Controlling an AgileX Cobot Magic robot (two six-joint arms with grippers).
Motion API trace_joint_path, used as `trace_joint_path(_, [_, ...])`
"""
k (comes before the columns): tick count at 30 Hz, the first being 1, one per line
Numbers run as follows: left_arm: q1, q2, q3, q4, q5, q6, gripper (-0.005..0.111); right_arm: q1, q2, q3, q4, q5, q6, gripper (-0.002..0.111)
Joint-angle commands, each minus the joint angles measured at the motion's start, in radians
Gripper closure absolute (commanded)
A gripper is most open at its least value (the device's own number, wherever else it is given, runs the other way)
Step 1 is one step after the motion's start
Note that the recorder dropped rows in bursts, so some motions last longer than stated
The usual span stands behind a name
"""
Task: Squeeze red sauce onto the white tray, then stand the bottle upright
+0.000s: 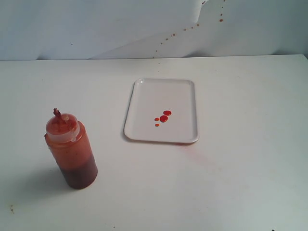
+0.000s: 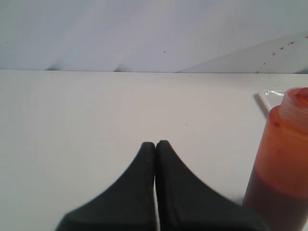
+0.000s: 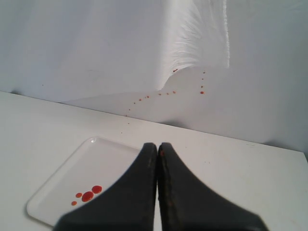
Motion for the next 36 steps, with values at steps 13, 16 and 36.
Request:
trace_joint_path(13, [-0.004, -0.003, 0.005, 0.007, -0.006, 0.082, 0.106, -0.001, 0.002, -0.003, -0.002, -0.001, 0.0, 0.108])
trace_joint_path(16, [-0.004, -0.003, 0.005, 0.007, -0.006, 0.078, 0.106, 0.005, 0.002, -0.003, -0.002, -0.001, 0.0, 0.108])
trace_joint_path(36, [-0.004, -0.003, 0.005, 0.007, -0.008, 0.079, 0.106, -0.043, -0.101, -0.003, -0.005, -0.003, -0.006, 0.108])
